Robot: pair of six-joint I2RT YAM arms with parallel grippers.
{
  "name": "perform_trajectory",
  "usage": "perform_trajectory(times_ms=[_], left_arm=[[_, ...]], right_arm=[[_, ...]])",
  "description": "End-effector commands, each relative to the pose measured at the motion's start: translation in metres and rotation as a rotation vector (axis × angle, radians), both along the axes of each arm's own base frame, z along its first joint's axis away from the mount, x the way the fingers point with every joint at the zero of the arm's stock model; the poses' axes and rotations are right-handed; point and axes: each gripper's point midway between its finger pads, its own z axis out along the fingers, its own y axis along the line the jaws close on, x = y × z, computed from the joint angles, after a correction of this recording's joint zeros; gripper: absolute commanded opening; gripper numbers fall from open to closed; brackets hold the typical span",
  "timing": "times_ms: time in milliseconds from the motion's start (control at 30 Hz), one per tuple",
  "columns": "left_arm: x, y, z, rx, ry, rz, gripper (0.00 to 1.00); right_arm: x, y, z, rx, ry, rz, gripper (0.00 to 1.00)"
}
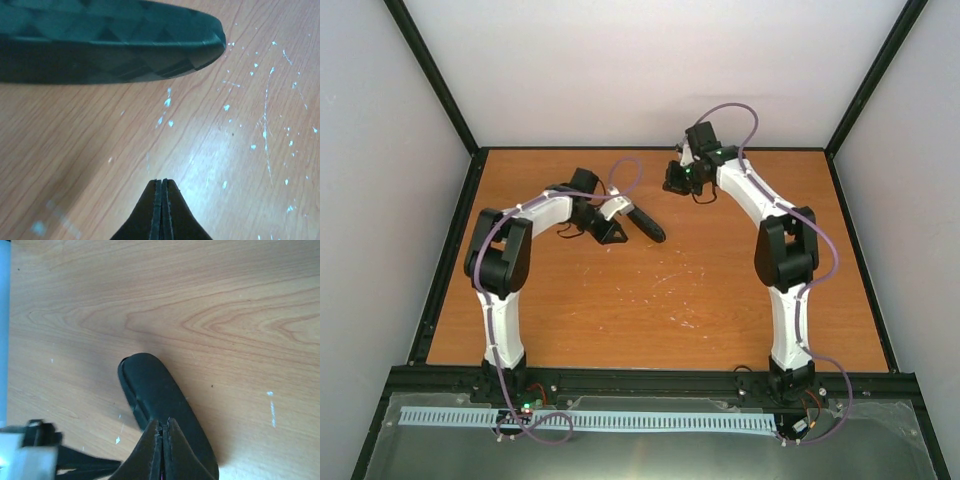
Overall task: Organize the sunglasses
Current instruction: Adjust the sunglasses case at the center of the board.
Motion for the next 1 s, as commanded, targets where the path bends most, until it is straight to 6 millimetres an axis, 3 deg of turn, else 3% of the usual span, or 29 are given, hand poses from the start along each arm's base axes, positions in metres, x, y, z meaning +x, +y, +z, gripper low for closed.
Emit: perform_trajectory(times_ms=[0,100,200,533,733,833,967], left_arm=[[0.012,0.033,0.03,-0.026,-0.076,0.09,0.01],[0.013,0.056,0.034,-0.004,-0.095,0.138,0.01],[0.013,0.066,0.036,0.001,-0.099,0.162,0.01],[0.014,0.065,0.037,-0.032,-0.096,0.186,0.01],[0.014,0.065,0.036,-0.037,-0.105,0.184,0.01],[0.013,0.065,0.036,-0.036,-0.112,0.183,0.01],[0.017,0.069,0.054,-0.054,-0.153,0.212,0.01]], right_arm=[[-0.006,0.024,-0.034,-0.031,0.065,0.062,0.04],[-0.006,0.03,-0.052,-0.077,0.091,0.058,0.03],[-0.002,0.03,-0.068,-0.09,0.109,0.033,0.04],[-0.025,0.063,-0.099,-0.105,0.171,0.134,0.04],[-0.051,0.084,-0.098,-0.117,0.179,0.216,0.04],[-0.059,0.083,-0.097,-0.137,0.183,0.221,0.03],[-0.058,0.066,-0.066,-0.17,0.121,0.176,0.04]])
